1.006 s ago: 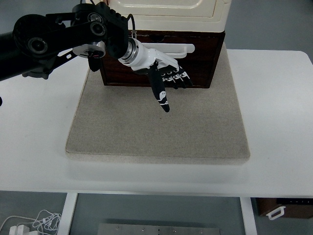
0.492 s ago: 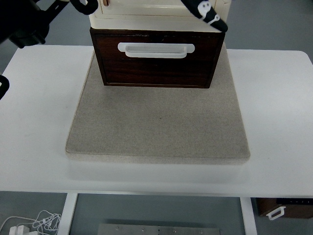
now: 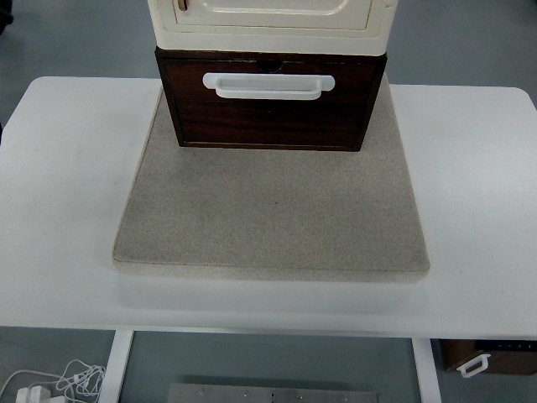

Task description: Close drawer under combined cabinet

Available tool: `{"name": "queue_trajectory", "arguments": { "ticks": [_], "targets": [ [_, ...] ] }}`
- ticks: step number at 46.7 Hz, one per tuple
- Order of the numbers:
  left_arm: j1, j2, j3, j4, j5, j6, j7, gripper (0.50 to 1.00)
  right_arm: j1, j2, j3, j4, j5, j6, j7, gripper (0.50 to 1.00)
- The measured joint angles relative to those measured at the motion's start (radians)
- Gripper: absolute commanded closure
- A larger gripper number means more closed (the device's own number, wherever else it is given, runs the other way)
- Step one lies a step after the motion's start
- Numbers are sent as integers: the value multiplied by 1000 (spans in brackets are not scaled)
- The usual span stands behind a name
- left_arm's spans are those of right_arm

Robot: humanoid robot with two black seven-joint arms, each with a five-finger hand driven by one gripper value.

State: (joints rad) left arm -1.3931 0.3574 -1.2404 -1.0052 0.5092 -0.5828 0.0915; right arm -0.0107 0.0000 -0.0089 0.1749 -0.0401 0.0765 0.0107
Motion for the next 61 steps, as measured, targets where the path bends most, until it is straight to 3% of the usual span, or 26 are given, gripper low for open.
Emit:
{"name": "queue_trajectory", "arguments": {
  "ticks": [6, 17, 28, 38, 61],
  "targets": [
    [2, 13, -84, 51, -3, 65, -38, 500, 0, 0, 4, 0, 0, 0, 0, 548],
    [77, 71, -124, 71, -59, 319, -58, 500, 0, 0, 5, 0, 0, 0, 0, 548],
    [111, 86, -110, 228, -75, 511, -56, 500, -5, 0, 1, 0, 1, 1, 0, 548],
    [120, 72, -102, 422, -98, 530, -48, 500, -4, 0, 4, 0, 1, 3, 0, 548],
    [166, -73, -102, 641, -186, 580, -47, 500, -3, 0, 7, 0, 3, 2, 0, 548]
  ]
}}
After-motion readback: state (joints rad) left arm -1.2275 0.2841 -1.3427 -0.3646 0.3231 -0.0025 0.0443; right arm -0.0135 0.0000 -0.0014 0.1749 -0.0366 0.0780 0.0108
